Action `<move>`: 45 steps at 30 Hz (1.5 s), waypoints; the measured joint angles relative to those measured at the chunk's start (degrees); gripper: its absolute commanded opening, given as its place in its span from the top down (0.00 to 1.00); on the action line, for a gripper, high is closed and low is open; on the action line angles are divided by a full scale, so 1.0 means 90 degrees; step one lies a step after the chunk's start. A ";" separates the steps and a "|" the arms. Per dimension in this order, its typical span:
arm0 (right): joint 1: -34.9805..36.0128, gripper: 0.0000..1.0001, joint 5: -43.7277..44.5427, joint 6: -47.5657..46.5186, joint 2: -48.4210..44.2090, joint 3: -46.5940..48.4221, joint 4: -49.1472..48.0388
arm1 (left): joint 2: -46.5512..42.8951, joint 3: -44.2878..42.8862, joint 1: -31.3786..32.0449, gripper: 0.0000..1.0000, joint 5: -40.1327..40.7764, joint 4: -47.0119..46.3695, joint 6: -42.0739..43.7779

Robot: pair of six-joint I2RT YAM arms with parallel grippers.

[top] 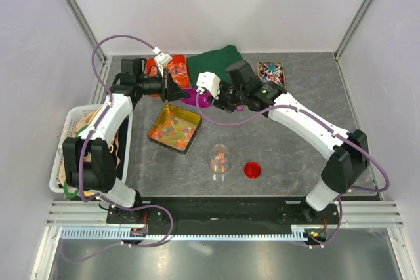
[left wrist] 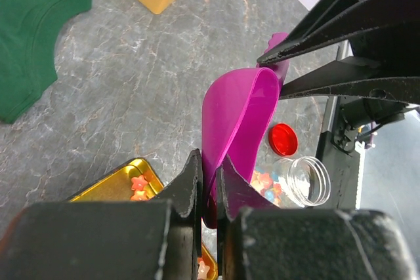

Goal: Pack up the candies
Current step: Adjust the spatula.

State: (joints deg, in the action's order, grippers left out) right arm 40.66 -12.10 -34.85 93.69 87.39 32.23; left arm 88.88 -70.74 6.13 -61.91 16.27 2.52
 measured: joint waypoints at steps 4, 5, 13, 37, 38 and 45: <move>-0.0024 0.57 -0.0228 0.0061 -0.0002 -0.0063 -0.0029 | 0.0000 0.0039 0.0002 0.98 -0.0078 -0.0012 0.0000; -0.0034 0.57 -0.0284 0.0070 -0.0002 -0.0104 -0.0058 | -0.0002 0.0080 0.0002 0.98 -0.0114 -0.0012 0.0000; -0.0034 0.60 -0.0413 0.0141 -0.0002 -0.0345 -0.0214 | 0.0000 0.0250 0.0000 0.98 -0.0248 -0.0097 -0.0068; -0.0083 0.61 -0.0573 0.0350 -0.0046 -0.0505 -0.0338 | 0.0357 0.0454 -0.0044 0.98 -0.0607 -0.0687 -0.0661; -0.0085 0.61 -0.0585 0.0355 -0.0049 -0.0505 -0.0330 | 0.0376 0.0457 -0.0049 0.98 -0.0639 -0.0697 -0.0682; -0.0087 0.62 -0.0680 0.0408 -0.0085 -0.0529 -0.0296 | 0.0648 0.0588 -0.0119 0.98 -0.1035 -0.1093 -0.1083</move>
State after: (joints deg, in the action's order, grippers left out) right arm 39.88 -18.22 -31.18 92.92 82.63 29.56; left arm 94.72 -65.45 5.06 -71.22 6.44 -7.22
